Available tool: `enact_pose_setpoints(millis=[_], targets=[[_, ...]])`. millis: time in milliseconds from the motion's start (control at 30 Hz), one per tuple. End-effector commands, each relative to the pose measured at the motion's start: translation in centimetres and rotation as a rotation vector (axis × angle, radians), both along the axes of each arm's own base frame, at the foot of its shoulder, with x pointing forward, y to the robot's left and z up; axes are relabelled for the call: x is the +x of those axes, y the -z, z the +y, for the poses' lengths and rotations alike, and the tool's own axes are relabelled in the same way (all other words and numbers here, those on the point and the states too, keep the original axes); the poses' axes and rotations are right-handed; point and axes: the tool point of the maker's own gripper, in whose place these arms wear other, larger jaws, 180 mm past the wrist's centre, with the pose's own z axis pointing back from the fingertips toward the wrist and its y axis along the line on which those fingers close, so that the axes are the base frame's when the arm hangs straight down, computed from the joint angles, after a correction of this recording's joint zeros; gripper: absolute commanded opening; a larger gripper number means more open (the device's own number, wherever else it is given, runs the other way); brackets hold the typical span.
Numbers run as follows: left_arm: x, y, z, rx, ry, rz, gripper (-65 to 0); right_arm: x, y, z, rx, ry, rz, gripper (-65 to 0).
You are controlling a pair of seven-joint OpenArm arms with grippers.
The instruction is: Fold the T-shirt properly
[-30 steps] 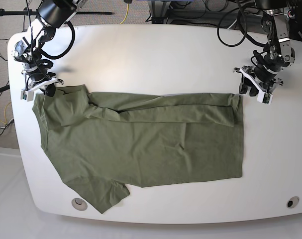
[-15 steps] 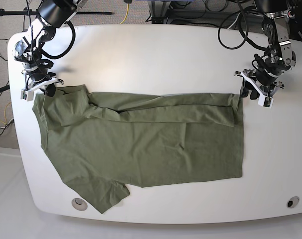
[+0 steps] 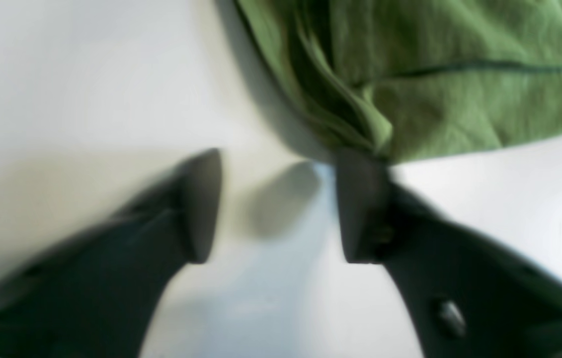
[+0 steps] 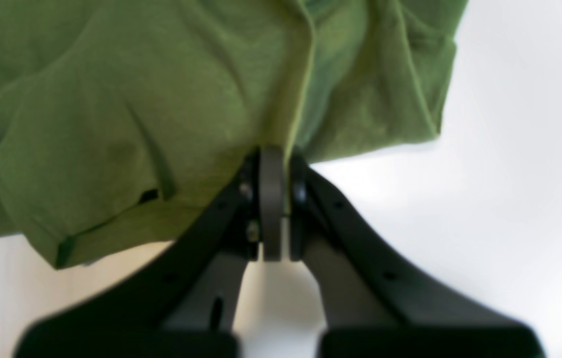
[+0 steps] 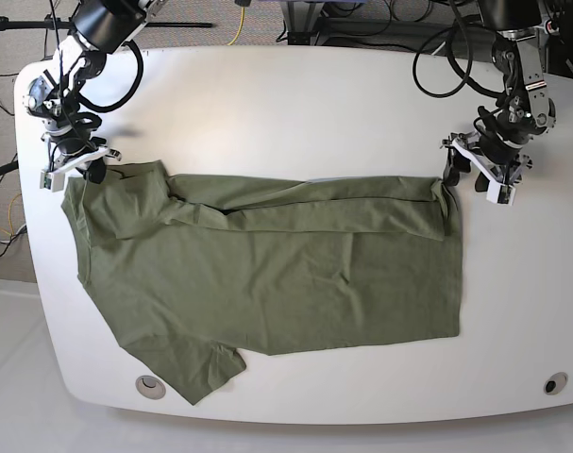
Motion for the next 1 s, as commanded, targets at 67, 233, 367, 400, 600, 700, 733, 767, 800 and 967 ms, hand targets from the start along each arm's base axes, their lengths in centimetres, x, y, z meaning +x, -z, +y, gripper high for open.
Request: enact_pose_setpoints(millis=[67,233,367,400,600,700,733,767,800,967], targets=[[0.7,-0.5,0.2,-0.006,-0.005,-0.031,-23.5,0.9,-1.5,-0.8,-0.019,-0.001,-0.049,-65.0],[1.6,0.0,0.1,-0.028,-0.011,-0.027,-23.6,0.9,-1.4,-0.7,-0.019,0.000,-0.049,-65.0],[2.0,0.4,-0.1,-0.036,-0.014,-0.015,-26.2,0.9,-1.4,-0.7,-0.019,-0.001,-0.050,-65.0],[2.1,0.5,-0.1,-0.036,-0.013,-0.008,-27.2,0.9,-1.4,-0.7,-0.018,-0.002,-0.049,-65.0],[2.5,1.6,0.2,-0.026,-0.007,0.052,-35.3,0.7,-1.1,-0.6,-0.016,-0.005,-0.038,-65.0],[2.6,1.6,0.2,-0.023,-0.006,0.056,-36.3,0.7,-1.2,-0.6,-0.017,-0.006,-0.038,-65.0],[2.6,1.5,0.2,-0.022,-0.004,0.056,-36.3,0.6,-1.1,-0.6,-0.016,-0.006,-0.036,-65.0],[2.7,1.5,0.2,-0.020,-0.003,0.056,-36.3,0.6,-1.0,-0.6,-0.015,-0.005,-0.034,-65.0],[2.6,1.5,0.1,-0.018,-0.001,0.056,-36.1,0.6,-1.0,-0.6,-0.015,-0.004,-0.033,-65.0],[1.9,1.6,0.2,0.004,0.006,0.069,-32.7,0.5,-1.1,-0.7,-0.021,-0.007,-0.036,-65.0]])
